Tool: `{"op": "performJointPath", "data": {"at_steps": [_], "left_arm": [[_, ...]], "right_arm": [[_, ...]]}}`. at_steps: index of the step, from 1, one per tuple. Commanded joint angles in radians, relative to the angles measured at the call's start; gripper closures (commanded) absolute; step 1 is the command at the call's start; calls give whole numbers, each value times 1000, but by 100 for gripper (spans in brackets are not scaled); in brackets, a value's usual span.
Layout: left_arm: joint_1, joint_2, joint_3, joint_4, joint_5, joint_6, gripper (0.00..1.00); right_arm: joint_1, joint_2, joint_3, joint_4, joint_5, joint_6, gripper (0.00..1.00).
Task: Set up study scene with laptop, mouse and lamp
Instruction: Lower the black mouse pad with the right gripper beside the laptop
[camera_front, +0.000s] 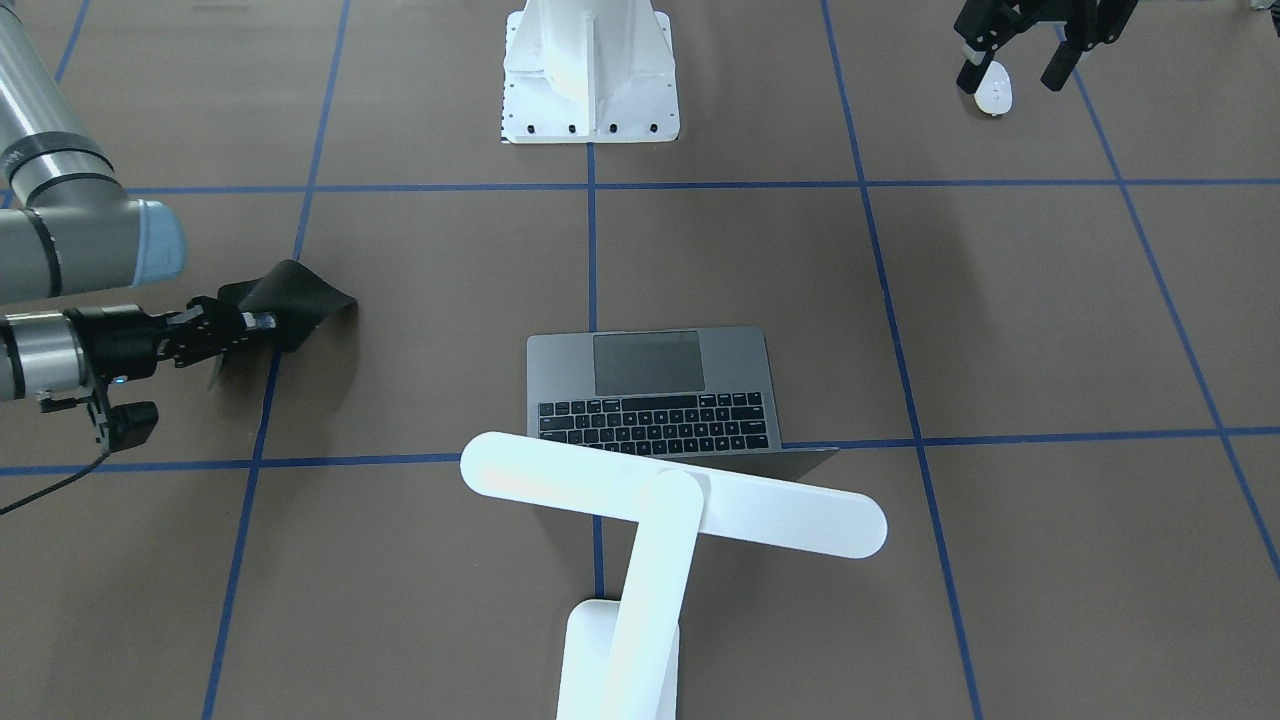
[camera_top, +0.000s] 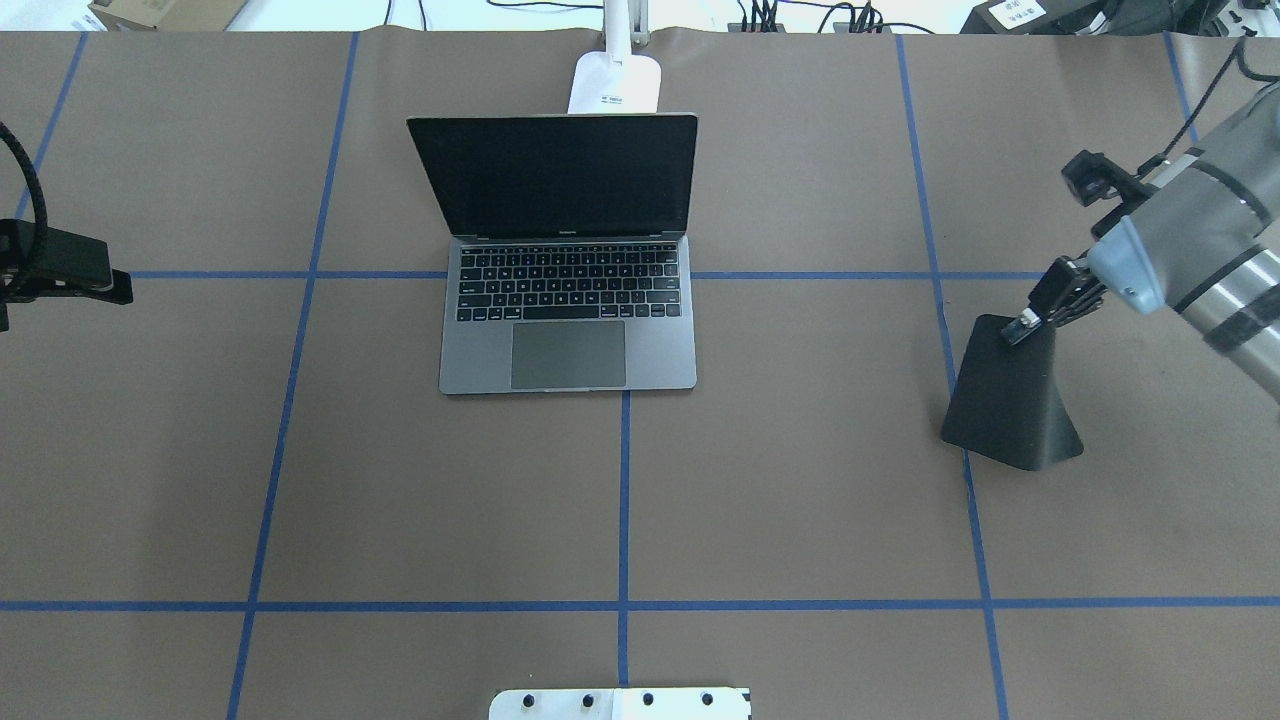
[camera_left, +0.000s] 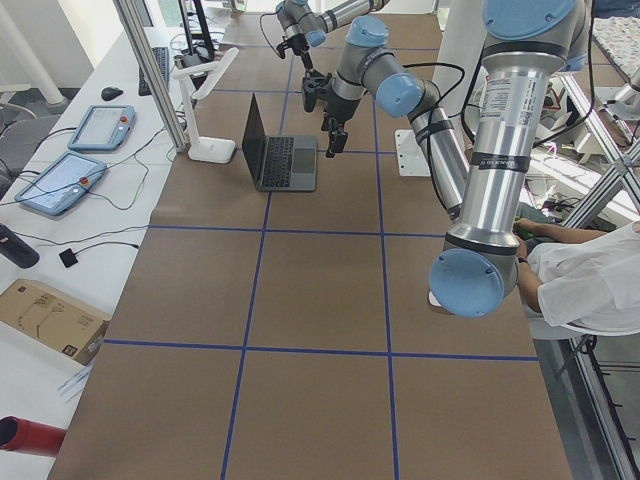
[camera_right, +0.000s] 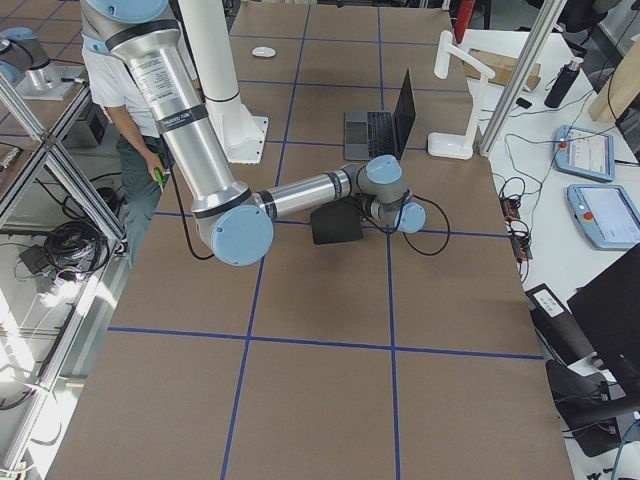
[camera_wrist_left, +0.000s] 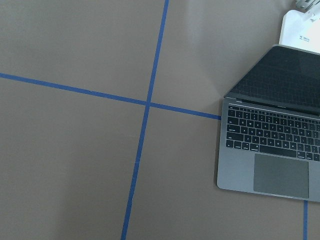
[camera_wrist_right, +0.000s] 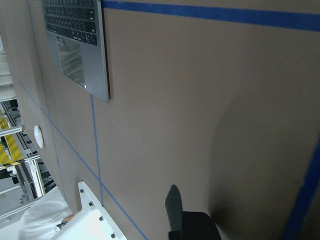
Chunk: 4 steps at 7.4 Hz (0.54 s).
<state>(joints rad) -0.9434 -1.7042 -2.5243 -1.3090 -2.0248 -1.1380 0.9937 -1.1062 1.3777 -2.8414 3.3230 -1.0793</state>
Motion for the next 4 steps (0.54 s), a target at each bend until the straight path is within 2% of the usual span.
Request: {"op": "performJointPath", "data": {"at_steps": [1,4], "left_arm": [[0,-2,4,1,0,0,0],[0,-2,7,1,0,0,0]], "right_arm": [[-33,119,-99,0,67,15,100],[-56,170,-124,2,96,13,100]]}}
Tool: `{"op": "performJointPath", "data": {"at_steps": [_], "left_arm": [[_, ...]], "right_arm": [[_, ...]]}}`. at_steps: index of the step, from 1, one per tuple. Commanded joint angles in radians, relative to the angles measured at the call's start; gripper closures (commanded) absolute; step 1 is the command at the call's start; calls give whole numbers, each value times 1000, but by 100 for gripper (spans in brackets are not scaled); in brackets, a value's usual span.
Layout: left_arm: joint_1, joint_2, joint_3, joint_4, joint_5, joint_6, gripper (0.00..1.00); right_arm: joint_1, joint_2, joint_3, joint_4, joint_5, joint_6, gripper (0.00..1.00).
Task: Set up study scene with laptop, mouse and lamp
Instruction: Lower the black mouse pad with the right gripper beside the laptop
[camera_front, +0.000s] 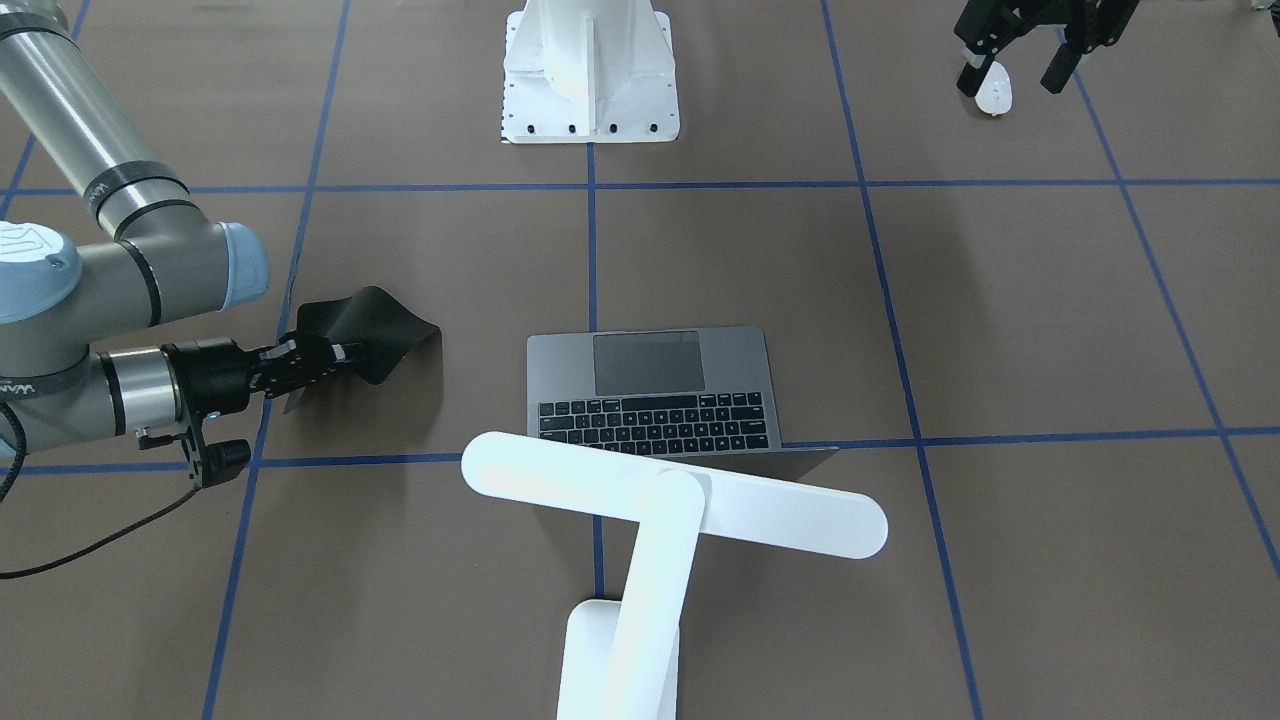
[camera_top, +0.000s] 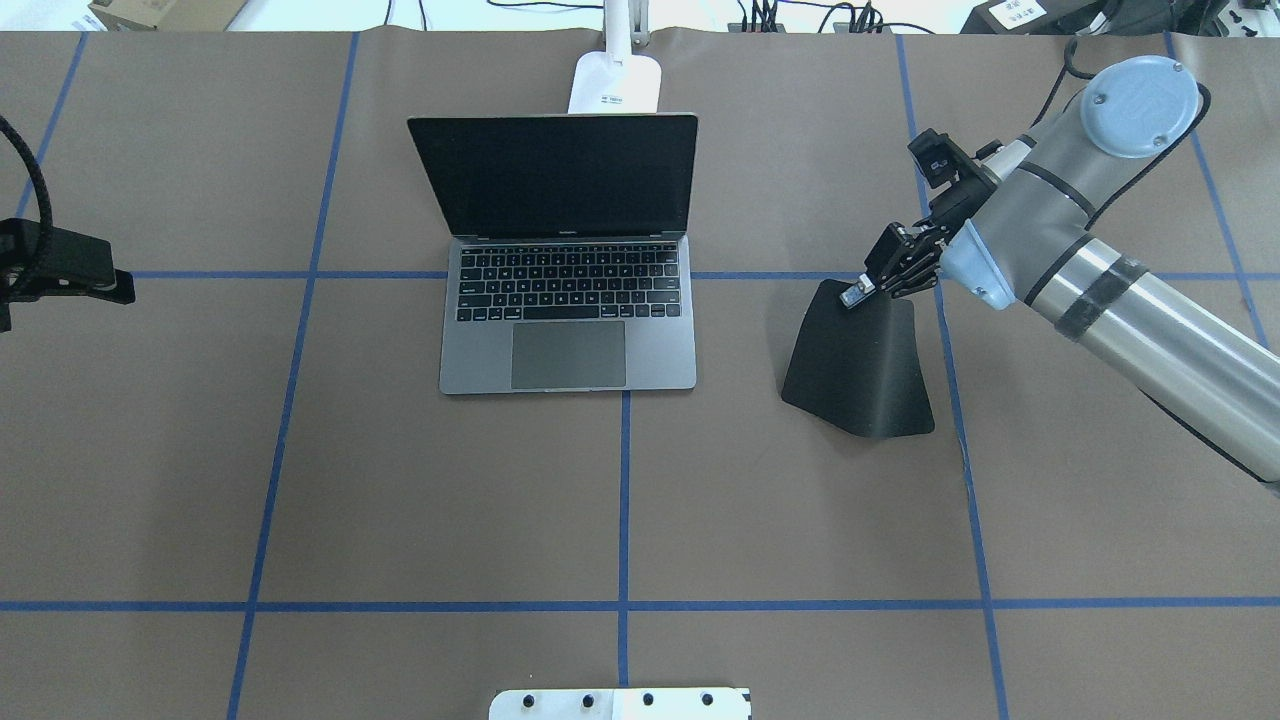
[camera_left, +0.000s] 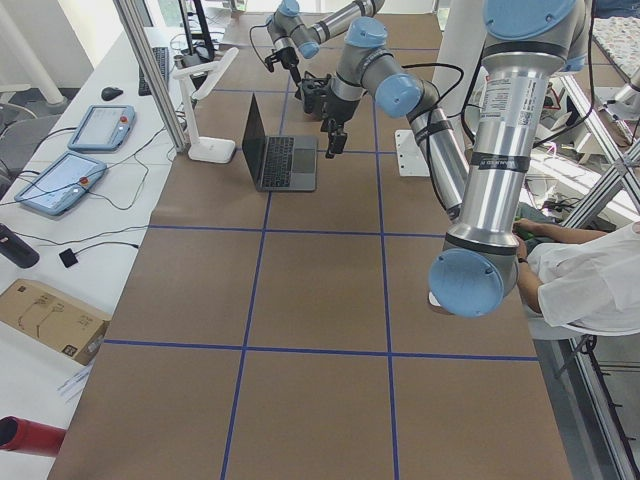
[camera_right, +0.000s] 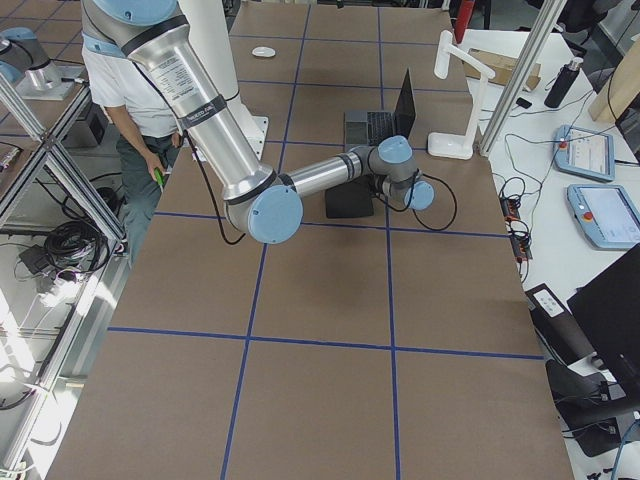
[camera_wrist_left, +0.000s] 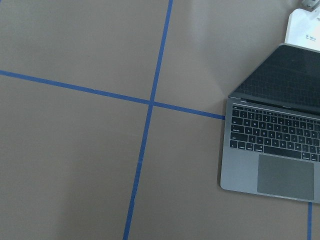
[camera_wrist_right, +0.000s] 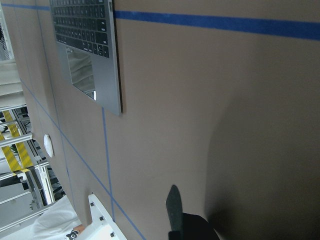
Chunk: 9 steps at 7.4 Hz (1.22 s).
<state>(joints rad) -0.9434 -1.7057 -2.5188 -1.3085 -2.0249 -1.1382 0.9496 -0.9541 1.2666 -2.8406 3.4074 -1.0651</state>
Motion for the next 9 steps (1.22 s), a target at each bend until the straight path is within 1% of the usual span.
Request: {"op": "performJointPath", "data": {"at_steps": [1,2,3,4,6,8,9], "left_arm": [[0,0,2,0,0,2,0],[0,-2,2,0,0,2,0],[0,-3,0,0,0,2,0],[0,-8,-1,-2,0,0,0],[0,-11,-3,0,0,0,0],[0,-12,-5,-2,0,0,0],[0,-12,-6,0,0,-2,0]], "right_arm": [[-24,32,-16,1,15,-1,93],[-32,34,-23,0,42,-1,60],[-37,53,-27,0,70,-1,32],[-37,73,-61,0,81,-1,1],[-29,84,-82,0,127,-1,1],[-12,95,-87,0,199,-1,1],[9,104,-99,0,201,-1,1]]}}
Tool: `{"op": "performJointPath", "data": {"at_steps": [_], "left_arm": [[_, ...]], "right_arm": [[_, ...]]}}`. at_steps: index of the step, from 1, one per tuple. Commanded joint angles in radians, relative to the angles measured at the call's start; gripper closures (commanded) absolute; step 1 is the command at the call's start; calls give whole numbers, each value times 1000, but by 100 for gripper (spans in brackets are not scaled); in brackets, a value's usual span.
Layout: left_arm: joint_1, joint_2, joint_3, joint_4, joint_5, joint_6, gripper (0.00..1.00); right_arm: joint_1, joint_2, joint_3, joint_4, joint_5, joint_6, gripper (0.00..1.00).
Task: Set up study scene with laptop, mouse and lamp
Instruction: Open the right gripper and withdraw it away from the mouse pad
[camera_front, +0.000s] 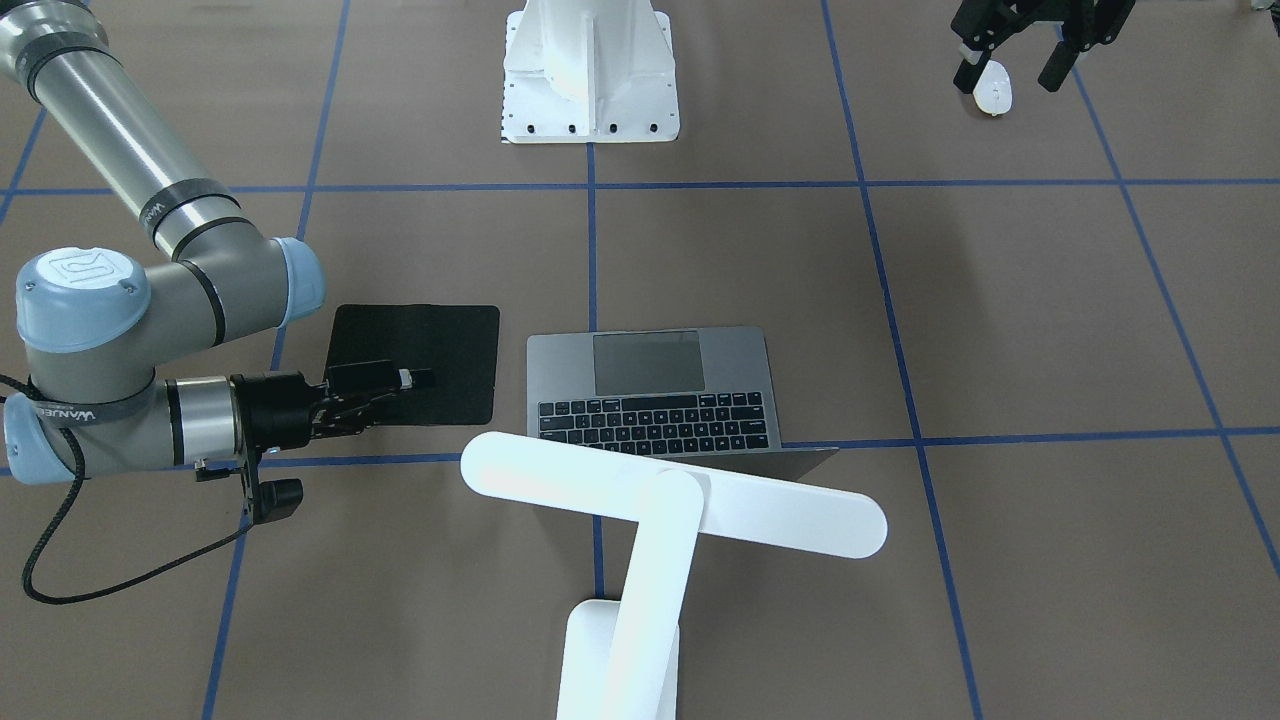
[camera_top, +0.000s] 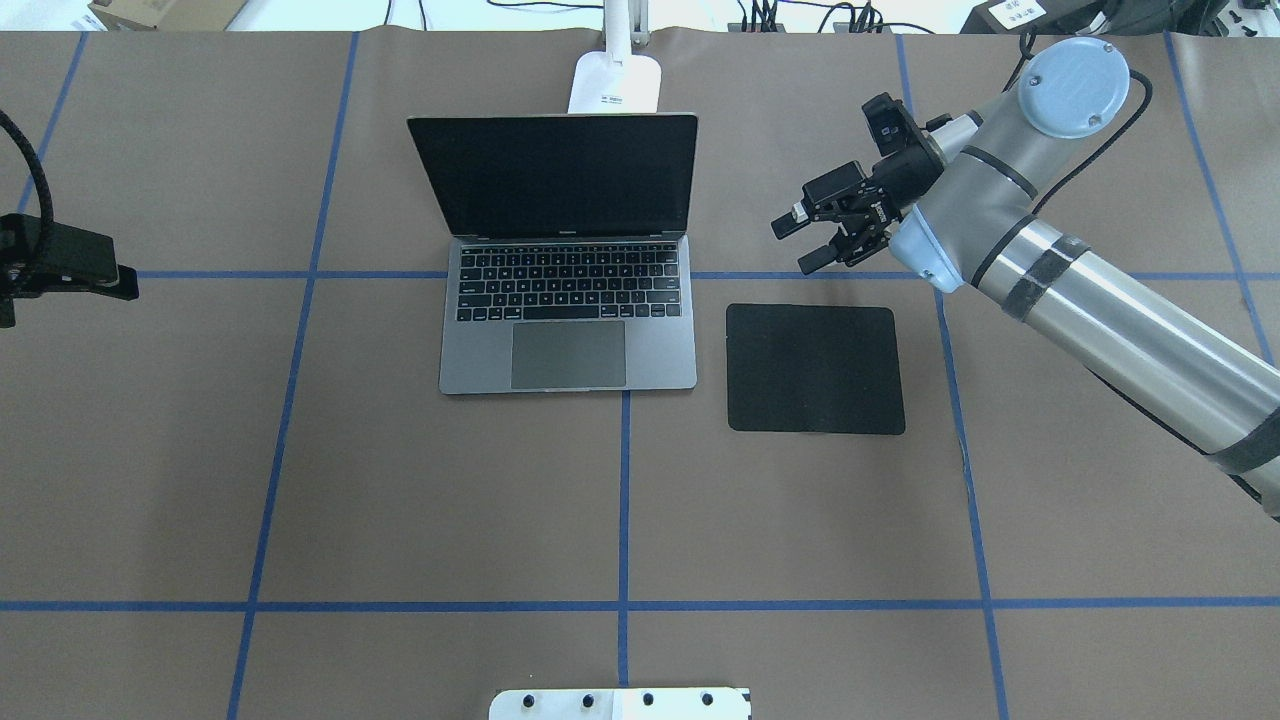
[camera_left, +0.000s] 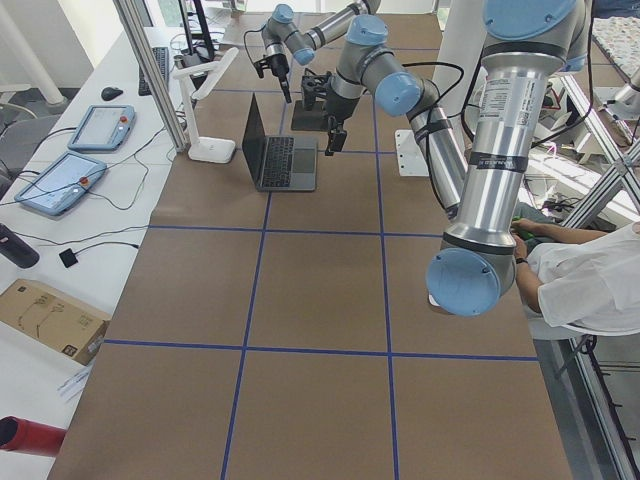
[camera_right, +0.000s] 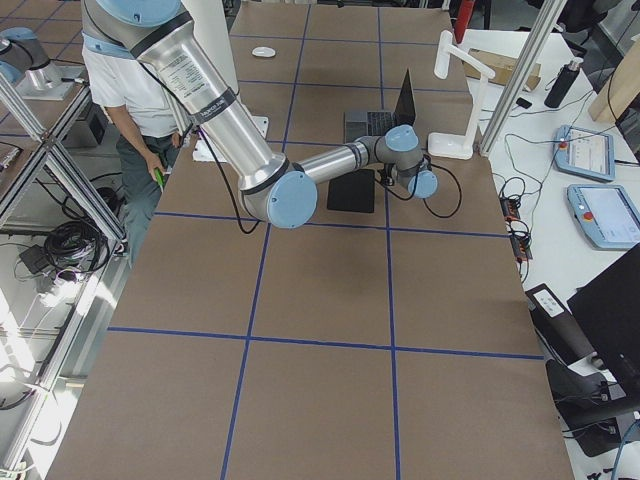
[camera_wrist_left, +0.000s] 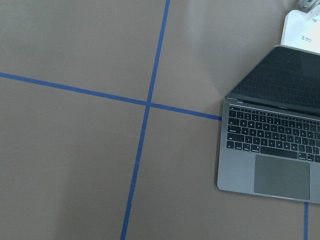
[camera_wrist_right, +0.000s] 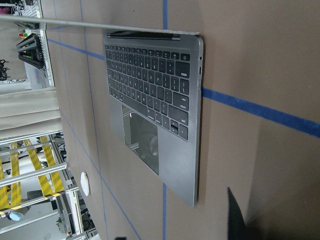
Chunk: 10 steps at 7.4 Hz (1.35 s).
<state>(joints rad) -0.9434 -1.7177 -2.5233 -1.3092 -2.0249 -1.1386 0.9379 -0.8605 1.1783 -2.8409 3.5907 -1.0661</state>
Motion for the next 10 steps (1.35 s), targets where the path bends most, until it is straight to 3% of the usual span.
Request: {"op": "performJointPath", "data": {"at_steps": [1,3,4,6,10], "left_arm": [[2,0,1,-1,0,-19,0],[0,12,-2,1,-2,-21,0],[2,24,1,1,-2,-21,0],[0,41,1,1,-5,-18,0],[5,124,23,1,-14,196,0]], "right_arm": [[39,11,-17,0,17,-2,1],[51,-27,-14,-5,4,1,0],[76,-57,-14,-8,-65,20,0],[165,-61,15,-5,-304,284,0],[313,-63,72,2,-721,500,0]]}}
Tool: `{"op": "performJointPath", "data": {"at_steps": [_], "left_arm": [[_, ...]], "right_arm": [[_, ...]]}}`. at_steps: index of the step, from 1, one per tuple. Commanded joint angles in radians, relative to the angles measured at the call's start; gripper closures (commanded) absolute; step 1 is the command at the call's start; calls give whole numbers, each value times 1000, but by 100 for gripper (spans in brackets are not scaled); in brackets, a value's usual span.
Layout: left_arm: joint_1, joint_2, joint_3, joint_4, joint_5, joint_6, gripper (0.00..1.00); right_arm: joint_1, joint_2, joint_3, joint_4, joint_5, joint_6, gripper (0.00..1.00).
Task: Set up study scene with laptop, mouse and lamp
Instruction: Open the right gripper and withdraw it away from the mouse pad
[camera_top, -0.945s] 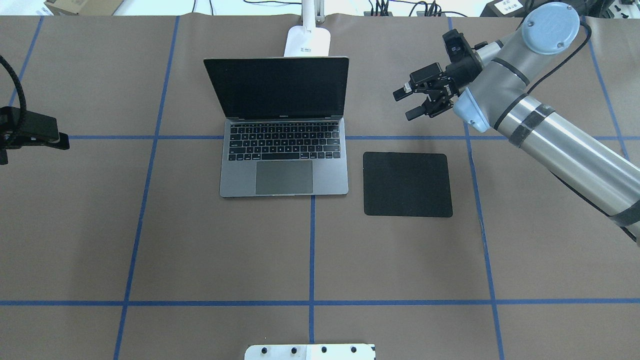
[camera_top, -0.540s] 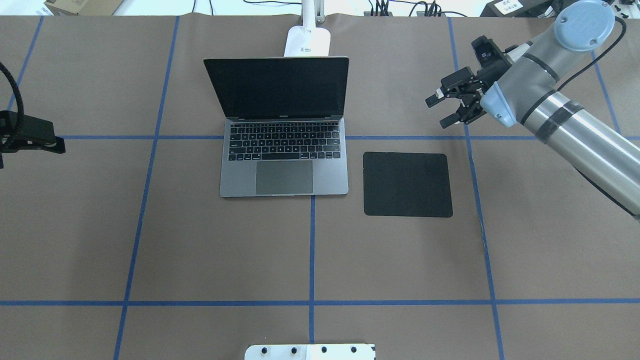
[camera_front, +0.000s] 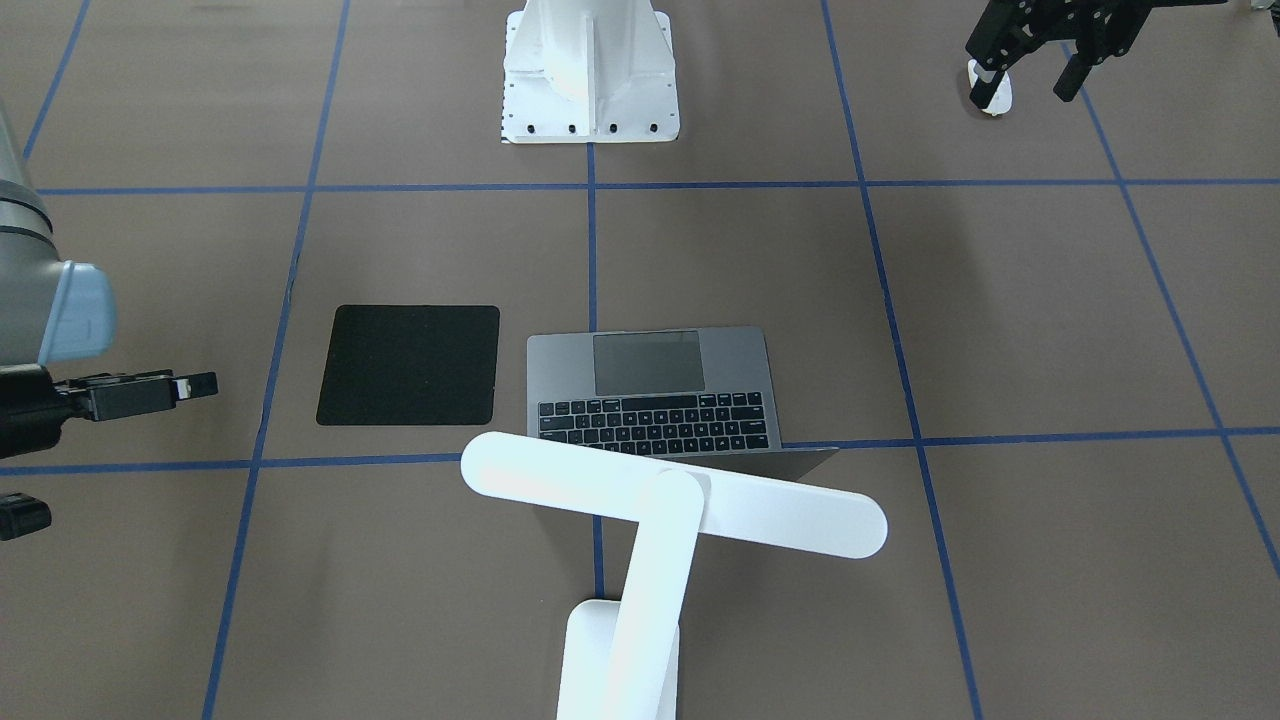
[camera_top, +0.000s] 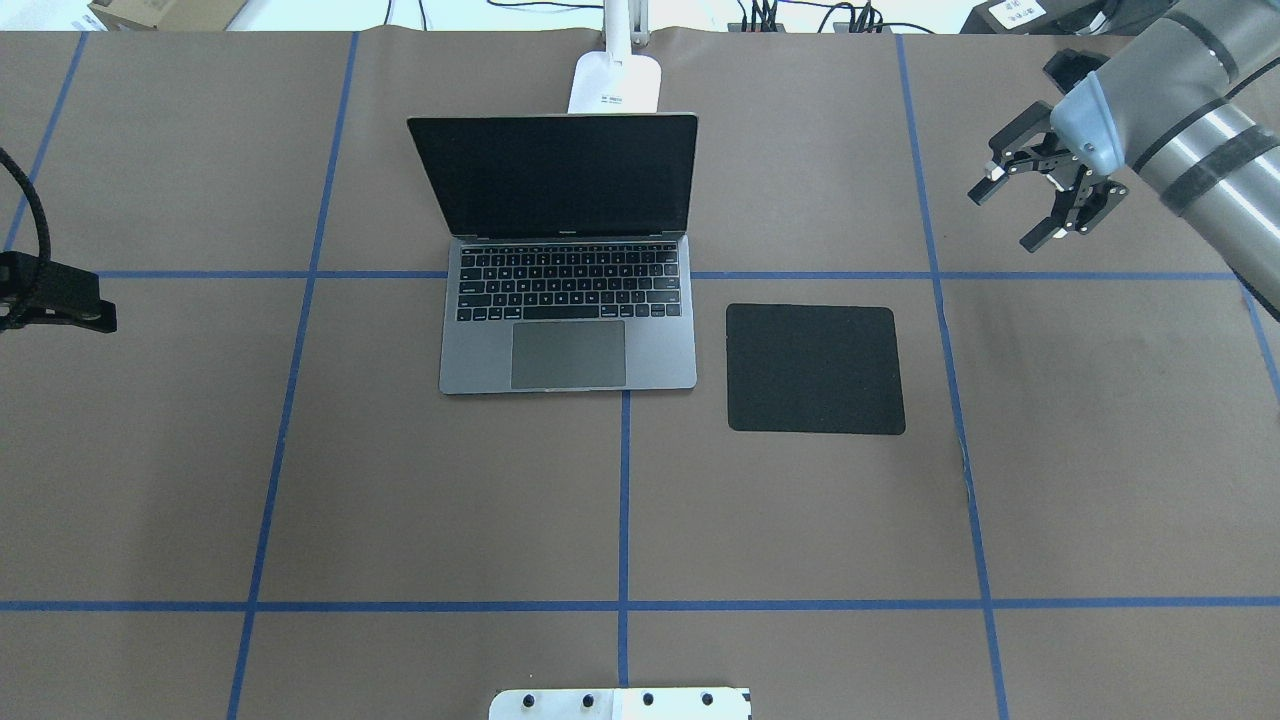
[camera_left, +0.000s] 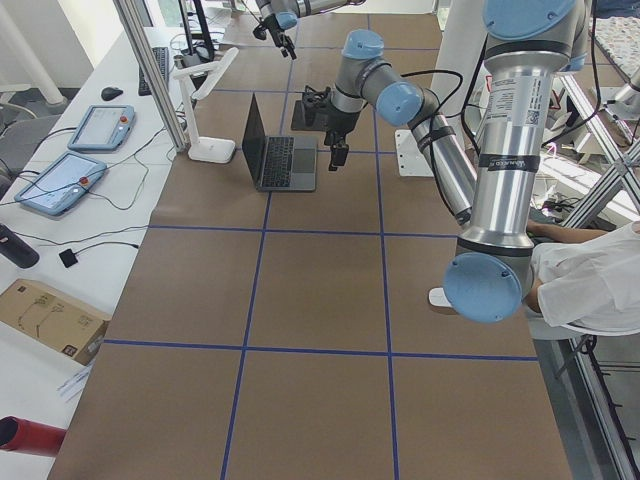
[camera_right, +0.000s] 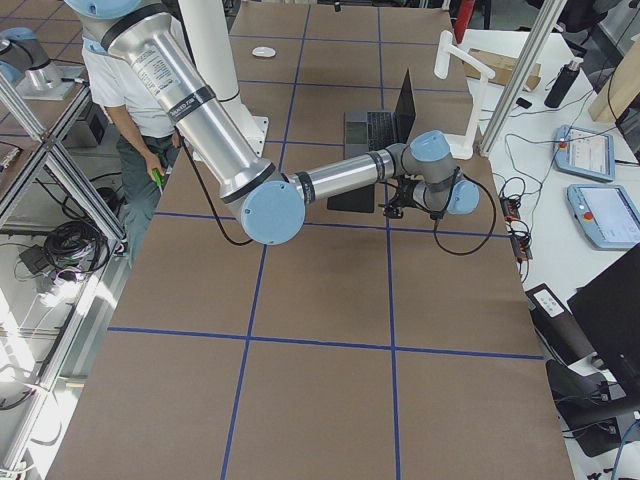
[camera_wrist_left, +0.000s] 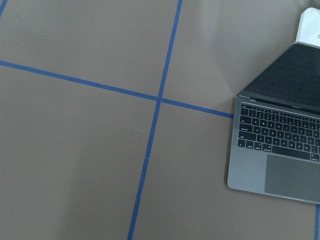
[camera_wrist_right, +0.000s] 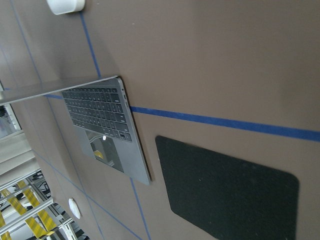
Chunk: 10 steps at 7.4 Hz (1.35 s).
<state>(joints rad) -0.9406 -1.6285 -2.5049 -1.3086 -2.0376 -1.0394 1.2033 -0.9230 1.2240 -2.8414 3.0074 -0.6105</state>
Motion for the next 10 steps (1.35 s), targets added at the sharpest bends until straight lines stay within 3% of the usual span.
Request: {"op": "performJointPath", "data": {"at_steps": [1,2,3,4,5,7,10], "left_arm": [[2,82,6,-4,-1,187,0],[2,116,9,-9,-3,276,0],[2,139,27,-20,-3,333,0],[6,140,67,-37,-1,343,0],[5,153,121,-105,-13,372,0],[3,232,217,-316,-96,390,0],[3,477,259,-636,-95,322,0]], "right_arm": [[91,0,46,64,-266,63,0],[119,-32,95,211,-398,140,0],[127,-122,211,394,-479,261,0],[127,-191,270,562,-507,344,0],[127,-216,279,650,-513,365,0],[127,-218,279,691,-513,367,0],[127,-218,278,747,-516,386,0]]}}
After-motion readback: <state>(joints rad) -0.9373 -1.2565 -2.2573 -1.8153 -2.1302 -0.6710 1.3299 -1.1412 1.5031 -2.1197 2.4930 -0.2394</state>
